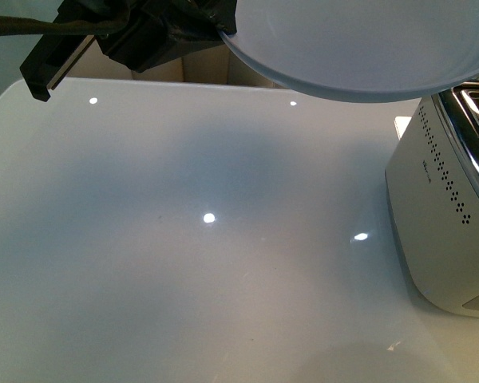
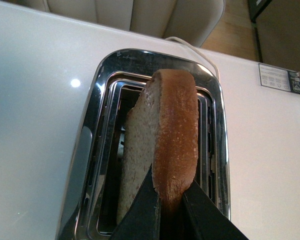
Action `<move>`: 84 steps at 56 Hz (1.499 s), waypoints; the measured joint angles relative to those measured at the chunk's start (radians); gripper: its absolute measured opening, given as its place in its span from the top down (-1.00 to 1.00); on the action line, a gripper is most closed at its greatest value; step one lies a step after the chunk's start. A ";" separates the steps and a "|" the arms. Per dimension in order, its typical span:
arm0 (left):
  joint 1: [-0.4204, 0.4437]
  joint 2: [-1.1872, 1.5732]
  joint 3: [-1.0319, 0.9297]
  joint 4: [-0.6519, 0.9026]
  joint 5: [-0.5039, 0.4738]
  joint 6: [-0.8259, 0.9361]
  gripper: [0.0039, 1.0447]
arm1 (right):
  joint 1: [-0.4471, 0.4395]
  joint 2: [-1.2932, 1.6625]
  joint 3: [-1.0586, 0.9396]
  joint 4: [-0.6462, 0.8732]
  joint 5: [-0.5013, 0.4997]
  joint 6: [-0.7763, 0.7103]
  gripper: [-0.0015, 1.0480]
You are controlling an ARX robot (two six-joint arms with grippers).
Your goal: Left arm holds plate, right arm toasts bread
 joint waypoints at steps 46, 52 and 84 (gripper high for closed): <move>0.000 0.000 0.000 0.000 0.000 0.000 0.95 | -0.016 0.110 -0.051 0.094 -0.062 0.052 -0.09; 0.000 0.000 0.000 0.000 0.000 0.000 0.95 | -0.036 0.032 -0.073 0.114 -0.063 0.054 -0.38; 0.000 0.000 0.000 0.000 -0.002 0.000 0.95 | -0.095 -0.454 -0.279 0.340 -0.215 0.114 -0.45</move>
